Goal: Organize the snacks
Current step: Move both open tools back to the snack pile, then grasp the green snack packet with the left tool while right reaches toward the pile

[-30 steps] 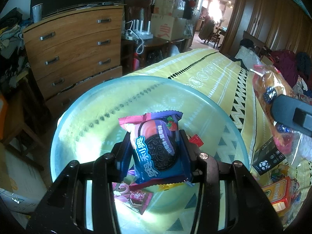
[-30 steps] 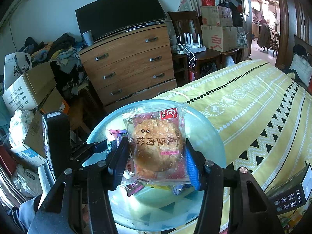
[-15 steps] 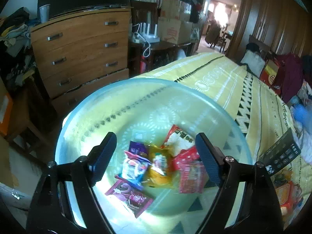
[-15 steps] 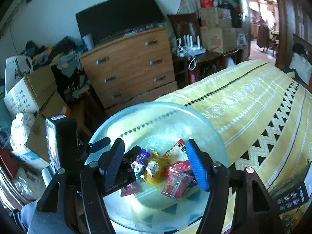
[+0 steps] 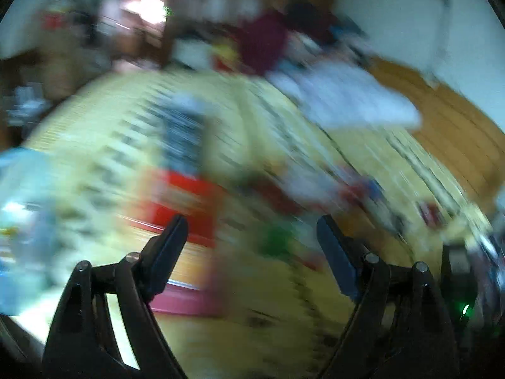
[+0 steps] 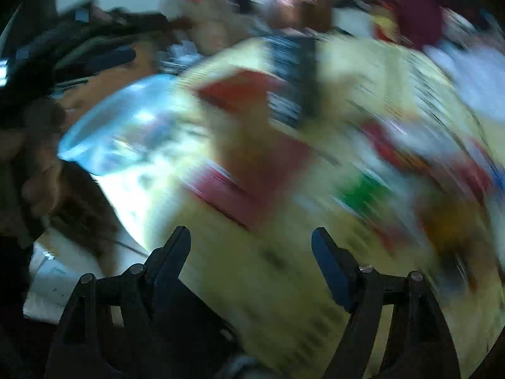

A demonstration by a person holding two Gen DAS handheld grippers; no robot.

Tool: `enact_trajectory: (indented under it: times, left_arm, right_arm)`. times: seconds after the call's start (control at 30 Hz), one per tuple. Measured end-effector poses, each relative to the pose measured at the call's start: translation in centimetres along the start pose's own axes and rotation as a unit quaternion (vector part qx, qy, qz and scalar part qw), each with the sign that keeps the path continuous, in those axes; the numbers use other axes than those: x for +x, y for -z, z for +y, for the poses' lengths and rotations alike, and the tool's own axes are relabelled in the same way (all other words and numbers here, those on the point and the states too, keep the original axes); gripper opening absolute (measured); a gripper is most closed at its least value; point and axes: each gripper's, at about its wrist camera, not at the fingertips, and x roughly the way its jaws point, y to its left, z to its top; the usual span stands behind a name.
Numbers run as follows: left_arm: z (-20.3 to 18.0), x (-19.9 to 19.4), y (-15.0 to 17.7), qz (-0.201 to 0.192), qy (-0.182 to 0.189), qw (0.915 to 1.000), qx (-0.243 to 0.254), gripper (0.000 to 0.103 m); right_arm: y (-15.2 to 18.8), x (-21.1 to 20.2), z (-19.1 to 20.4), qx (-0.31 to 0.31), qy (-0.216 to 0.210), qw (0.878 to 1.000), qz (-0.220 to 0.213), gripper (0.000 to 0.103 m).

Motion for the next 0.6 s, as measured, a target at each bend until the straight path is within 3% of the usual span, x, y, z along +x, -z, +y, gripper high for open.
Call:
enact_trajectory:
  times: [0.07,0.17,0.3,0.53,0.6]
  left_arm:
    - [-2.2,5.2,1.7,0.055,0.015,0.9983,0.013,0.084]
    - [-2.5,11.9,3.2,0.108,0.000,0.9941,0.000,0.078]
    - [-0.5,16.6,3.5,0.113,-0.040,0.9915,-0.050,0.075]
    - [-0.9,22.1,3.4,0.153,-0.090,0.9837,-0.028,0.075]
    - [-1.0,22.7,3.2,0.148,-0.099,0.9836,-0.025,0.074]
  right_arm:
    - [2.6,-1.4,-3.8,0.035,0.028,0.999,0.009,0.082]
    - [5.1,-2.5,-8.4,0.084,0.044,0.995,0.016,0.082]
    - [6.1,-2.7,-11.0,0.121,0.034,0.992,0.012,0.082]
    - [6.6,-1.4,-12.9,0.137,0.005,0.990,0.017,0.082]
    - [6.7,-1.0,-12.9,0.138,0.001,0.990,0.021,0.082]
